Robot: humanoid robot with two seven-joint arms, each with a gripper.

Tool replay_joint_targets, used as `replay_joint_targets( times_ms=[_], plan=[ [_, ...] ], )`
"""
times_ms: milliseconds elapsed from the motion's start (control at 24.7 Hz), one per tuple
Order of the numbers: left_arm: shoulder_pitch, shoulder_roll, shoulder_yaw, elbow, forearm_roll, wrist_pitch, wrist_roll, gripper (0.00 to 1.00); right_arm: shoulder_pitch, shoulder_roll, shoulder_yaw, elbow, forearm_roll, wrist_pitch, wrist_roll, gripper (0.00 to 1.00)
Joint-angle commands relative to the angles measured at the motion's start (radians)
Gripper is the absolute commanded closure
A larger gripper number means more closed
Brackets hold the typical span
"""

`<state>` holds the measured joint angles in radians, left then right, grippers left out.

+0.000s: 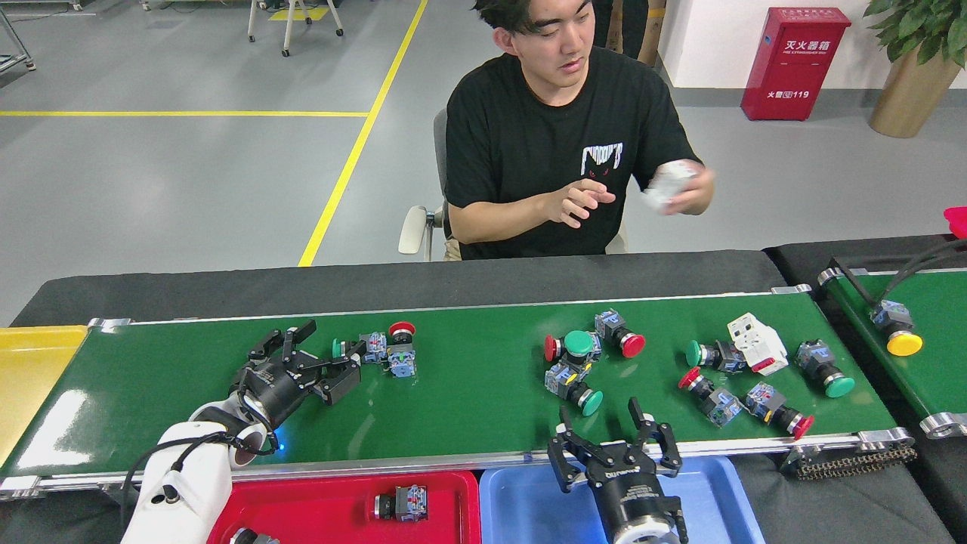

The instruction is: Pick switch part from conveyor to tray

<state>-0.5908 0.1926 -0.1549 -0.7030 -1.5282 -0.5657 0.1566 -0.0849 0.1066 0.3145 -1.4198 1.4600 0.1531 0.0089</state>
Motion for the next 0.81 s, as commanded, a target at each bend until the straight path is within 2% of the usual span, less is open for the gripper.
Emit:
replay_joint_targets(
  times_ms=[0,243,406,487,568,649,690,771],
  plan=[
    [-0.021,0.004,-0.002,-0.003,-0.003,-0.033,0.021,0.0,-0.03,0.007,0.003,0.009,0.005,0.002,0.009,0.0],
    [-0.023,-0.004,-0.028,0.056,-0.007,-0.034,0.021,0.0,-0.118,0.045,0.006,0.134,0.022,0.002,0.013,0.0],
    [-0.027,-0.004,-0.02,0.071,-0.006,-0.033,0.023,0.03,-0.182,0.05,0.015,0.226,0.017,0.002,0.013,0.02],
    [-0.029,-0.004,-0.017,0.07,-0.003,-0.033,0.026,0.16,-0.205,0.051,0.031,0.262,0.016,0.002,0.013,0.04],
    [-0.027,-0.002,-0.022,0.07,-0.001,-0.046,0.038,0.51,-0.23,0.051,0.032,0.291,0.016,0.002,0.013,0.08],
    [-0.02,0.004,-0.023,0.06,0.002,-0.076,0.054,0.83,-0.25,0.051,0.034,0.323,0.016,0.002,0.013,0.19],
    [-0.017,0.001,-0.017,0.056,0.003,-0.112,0.055,0.86,-0.257,0.051,0.037,0.335,0.017,-0.001,0.013,0.33],
    [0.002,0.004,-0.017,0.033,0.005,-0.169,0.067,0.91,-0.26,0.051,0.038,0.341,0.016,-0.007,0.013,0.7]
  ],
)
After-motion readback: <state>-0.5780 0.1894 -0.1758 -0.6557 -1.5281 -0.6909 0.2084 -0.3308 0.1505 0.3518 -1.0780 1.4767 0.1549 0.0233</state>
